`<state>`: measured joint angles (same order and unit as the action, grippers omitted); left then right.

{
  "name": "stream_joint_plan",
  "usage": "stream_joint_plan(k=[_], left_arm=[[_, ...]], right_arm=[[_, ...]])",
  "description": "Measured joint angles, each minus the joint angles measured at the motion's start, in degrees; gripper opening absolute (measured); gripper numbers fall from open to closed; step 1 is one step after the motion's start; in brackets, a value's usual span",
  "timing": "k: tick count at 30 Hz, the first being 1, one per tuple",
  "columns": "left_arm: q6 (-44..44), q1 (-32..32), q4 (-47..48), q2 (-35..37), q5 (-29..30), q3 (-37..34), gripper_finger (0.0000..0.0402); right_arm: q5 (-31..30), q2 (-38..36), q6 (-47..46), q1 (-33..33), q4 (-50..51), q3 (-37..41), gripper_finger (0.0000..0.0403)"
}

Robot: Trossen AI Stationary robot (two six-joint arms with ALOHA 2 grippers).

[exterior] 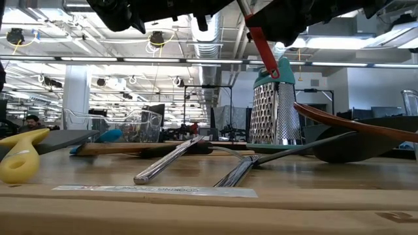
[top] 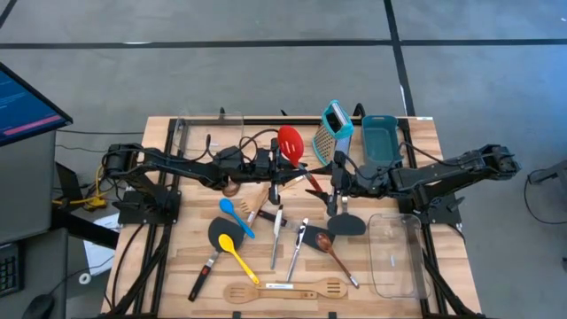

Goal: Pick & Place Kitchen Items
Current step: Put the red slotted spoon into the left transparent bin

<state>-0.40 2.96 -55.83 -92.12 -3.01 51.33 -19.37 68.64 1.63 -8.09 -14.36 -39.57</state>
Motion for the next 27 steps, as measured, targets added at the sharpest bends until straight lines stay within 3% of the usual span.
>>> stream_joint_plan(k=[10,23,27], left_arm=[[0.2,1.7,0.6,0.0,-0.1,0.0,0.0014],[2.0,5.0,1.3,0.0,0.0,0.0,0.0014],[4.2,6.2,7.2,2.8,0.1,-0.5,0.0014]], right_arm=[[-0.2,-4.0,-0.4,-1.0,8.5,0.0,0.0269],[-0.4,-9.4,-10.1,-0.8,24.8,0.0,0.0269],[-0.4,-8.9,-10.1,-0.8,24.8,0.0,0.0269]])
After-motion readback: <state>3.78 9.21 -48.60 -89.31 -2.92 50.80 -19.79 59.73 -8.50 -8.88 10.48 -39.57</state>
